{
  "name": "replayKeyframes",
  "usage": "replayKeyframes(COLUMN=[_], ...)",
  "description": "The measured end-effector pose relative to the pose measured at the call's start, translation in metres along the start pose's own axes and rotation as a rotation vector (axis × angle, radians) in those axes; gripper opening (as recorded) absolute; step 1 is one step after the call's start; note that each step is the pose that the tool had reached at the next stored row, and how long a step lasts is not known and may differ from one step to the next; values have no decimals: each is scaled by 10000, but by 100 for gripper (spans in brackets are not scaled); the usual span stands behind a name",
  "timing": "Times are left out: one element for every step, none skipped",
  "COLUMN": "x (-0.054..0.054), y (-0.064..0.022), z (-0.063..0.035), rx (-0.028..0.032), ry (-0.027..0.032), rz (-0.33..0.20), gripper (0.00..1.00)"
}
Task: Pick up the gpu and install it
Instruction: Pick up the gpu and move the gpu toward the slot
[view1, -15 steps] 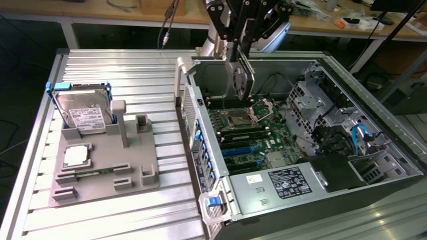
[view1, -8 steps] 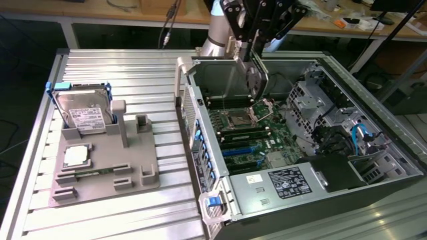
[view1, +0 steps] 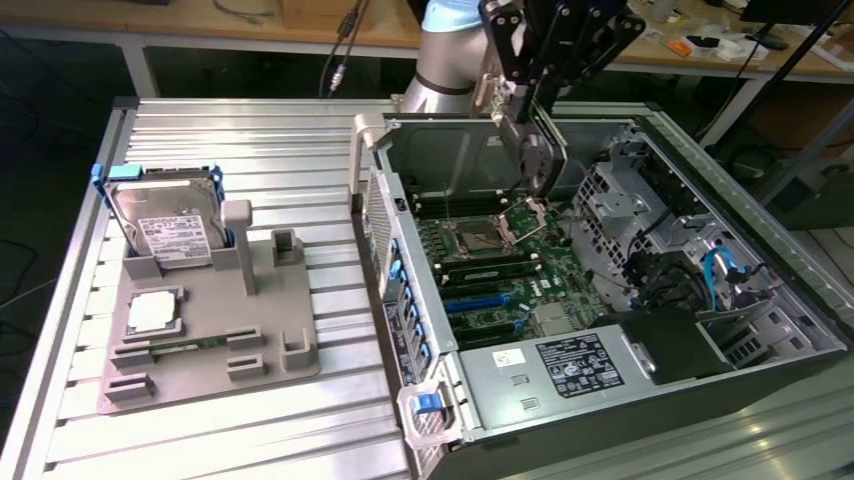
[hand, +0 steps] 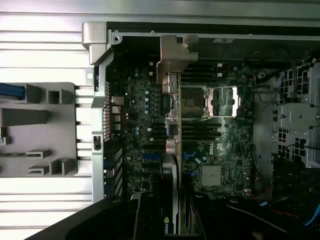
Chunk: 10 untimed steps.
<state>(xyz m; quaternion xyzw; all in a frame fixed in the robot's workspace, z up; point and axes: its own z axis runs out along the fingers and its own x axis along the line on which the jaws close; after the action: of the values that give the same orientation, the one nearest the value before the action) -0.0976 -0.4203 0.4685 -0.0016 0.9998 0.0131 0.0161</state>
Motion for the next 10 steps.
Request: replayKeyframes(x=[-49, -79, -112, -176, -214, -245, -279, -309, -343, -378], y=[0, 0, 0, -1, -1, -1, -1, -1, -1, -1], z=[1, 2, 3, 6, 7, 8, 9, 10, 11, 12], rx=[0, 0, 0, -1, 0, 0, -1, 0, 0, 0], ry=[10, 16, 20, 30, 35, 39, 43, 46, 49, 53], rz=[0, 0, 0, 0, 0, 1, 1, 0, 1, 1], gripper=[27, 27, 27, 27, 27, 27, 27, 27, 27, 27])
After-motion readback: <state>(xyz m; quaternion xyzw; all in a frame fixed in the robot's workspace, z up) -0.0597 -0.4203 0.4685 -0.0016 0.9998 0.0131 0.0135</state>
